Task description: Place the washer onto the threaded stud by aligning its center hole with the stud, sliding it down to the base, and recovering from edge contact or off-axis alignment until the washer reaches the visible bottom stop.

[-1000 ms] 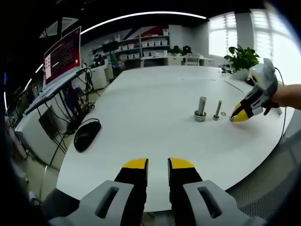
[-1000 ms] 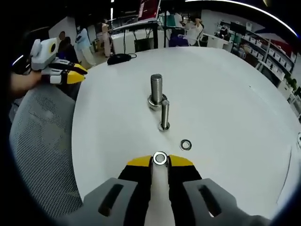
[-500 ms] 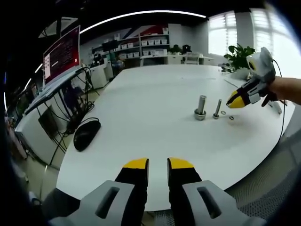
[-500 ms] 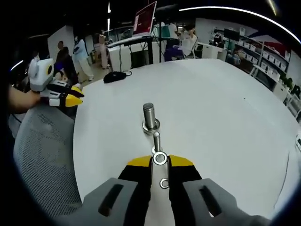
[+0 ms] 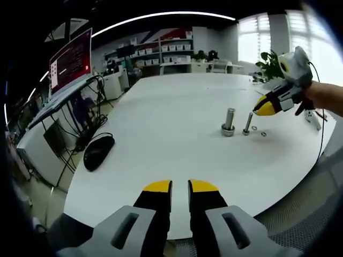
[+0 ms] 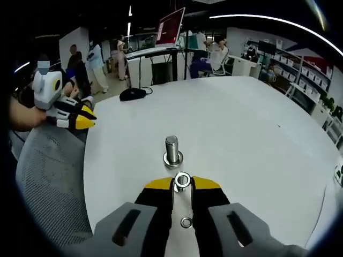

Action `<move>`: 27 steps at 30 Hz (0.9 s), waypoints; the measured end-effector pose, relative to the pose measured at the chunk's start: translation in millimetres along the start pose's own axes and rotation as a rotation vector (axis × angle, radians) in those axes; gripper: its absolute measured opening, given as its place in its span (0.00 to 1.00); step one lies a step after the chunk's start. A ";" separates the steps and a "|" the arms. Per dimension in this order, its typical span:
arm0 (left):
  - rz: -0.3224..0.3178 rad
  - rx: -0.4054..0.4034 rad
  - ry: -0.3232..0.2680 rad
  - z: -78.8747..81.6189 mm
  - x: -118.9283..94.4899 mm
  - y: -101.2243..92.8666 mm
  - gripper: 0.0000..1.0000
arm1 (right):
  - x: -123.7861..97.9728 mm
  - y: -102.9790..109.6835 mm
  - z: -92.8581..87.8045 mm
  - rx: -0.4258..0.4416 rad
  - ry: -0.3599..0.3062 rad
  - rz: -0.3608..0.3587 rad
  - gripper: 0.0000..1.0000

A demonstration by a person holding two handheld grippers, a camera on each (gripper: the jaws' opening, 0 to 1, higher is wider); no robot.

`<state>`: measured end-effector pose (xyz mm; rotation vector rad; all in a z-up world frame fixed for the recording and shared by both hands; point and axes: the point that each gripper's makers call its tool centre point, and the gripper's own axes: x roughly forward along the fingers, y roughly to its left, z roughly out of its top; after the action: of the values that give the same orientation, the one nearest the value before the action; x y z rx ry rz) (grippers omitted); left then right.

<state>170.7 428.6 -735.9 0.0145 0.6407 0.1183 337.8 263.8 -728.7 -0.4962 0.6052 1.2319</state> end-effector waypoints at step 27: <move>0.001 -0.003 -0.007 0.8 -0.1 0.1 0.09 | 27.5 3.3 -14.7 -0.054 0.083 0.009 0.13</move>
<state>171.1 428.7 -735.2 0.0120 0.6336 0.1207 338.2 274.7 -758.0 -0.5928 0.6466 1.2438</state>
